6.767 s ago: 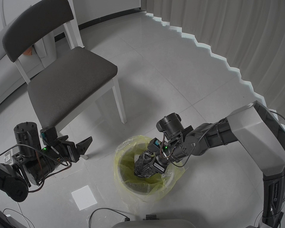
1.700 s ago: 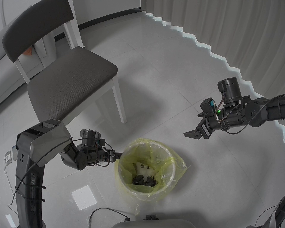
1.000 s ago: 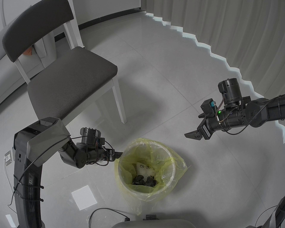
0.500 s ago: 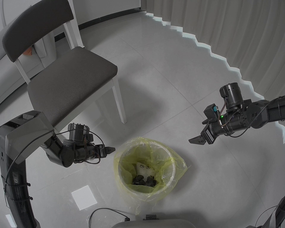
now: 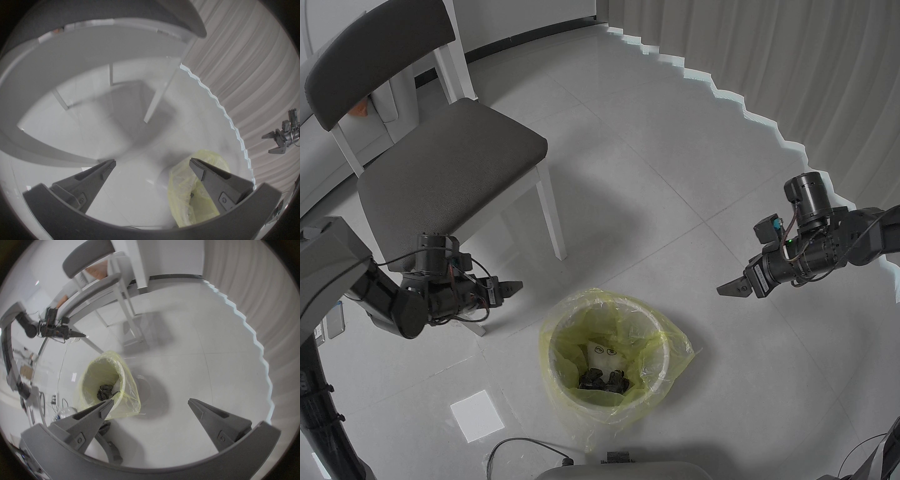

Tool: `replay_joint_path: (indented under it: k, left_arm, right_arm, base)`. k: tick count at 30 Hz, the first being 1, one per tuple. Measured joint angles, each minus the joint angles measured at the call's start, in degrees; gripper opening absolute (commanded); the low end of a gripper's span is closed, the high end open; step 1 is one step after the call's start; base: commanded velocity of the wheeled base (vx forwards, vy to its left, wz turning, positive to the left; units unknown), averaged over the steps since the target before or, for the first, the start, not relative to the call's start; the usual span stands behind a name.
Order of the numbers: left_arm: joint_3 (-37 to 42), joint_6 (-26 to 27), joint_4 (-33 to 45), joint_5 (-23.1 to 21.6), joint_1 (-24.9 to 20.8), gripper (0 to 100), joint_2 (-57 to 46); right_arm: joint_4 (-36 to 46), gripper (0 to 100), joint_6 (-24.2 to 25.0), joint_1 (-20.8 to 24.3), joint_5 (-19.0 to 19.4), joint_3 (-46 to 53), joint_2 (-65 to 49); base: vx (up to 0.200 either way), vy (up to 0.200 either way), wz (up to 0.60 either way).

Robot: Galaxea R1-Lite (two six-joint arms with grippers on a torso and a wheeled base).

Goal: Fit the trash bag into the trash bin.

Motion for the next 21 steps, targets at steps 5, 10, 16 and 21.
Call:
replay_joint_path:
  k: [5, 10, 16, 21]
  left_arm:
    - [1.5, 6.1, -0.1, 1.6, 2.8, 100, -3.5]
    - [2.8, 8.4, -0.2, 3.1, 5.1, 100, -7.1]
    - [4.2, 9.2, -0.4, 4.4, 7.8, 100, -13.4]
    - [6.0, 9.0, 6.2, 5.9, 9.3, 100, -21.0]
  right_arm:
    - [0.3, 100, 3.3, -1.7, -2.5, 2.6, -3.9]
    - [2.2, 100, 4.5, -5.0, -4.8, 5.3, -8.9]
    - [5.4, 100, 6.4, -9.8, -6.1, 7.8, -17.3]
    - [6.2, 100, 7.7, -13.5, -6.1, 10.4, -25.0]
  base:
    - [0.000, 0.000, 0.00]
    - [0.000, 0.000, 0.00]
    - [0.000, 0.000, 0.00]
    - [0.000, 0.000, 0.00]
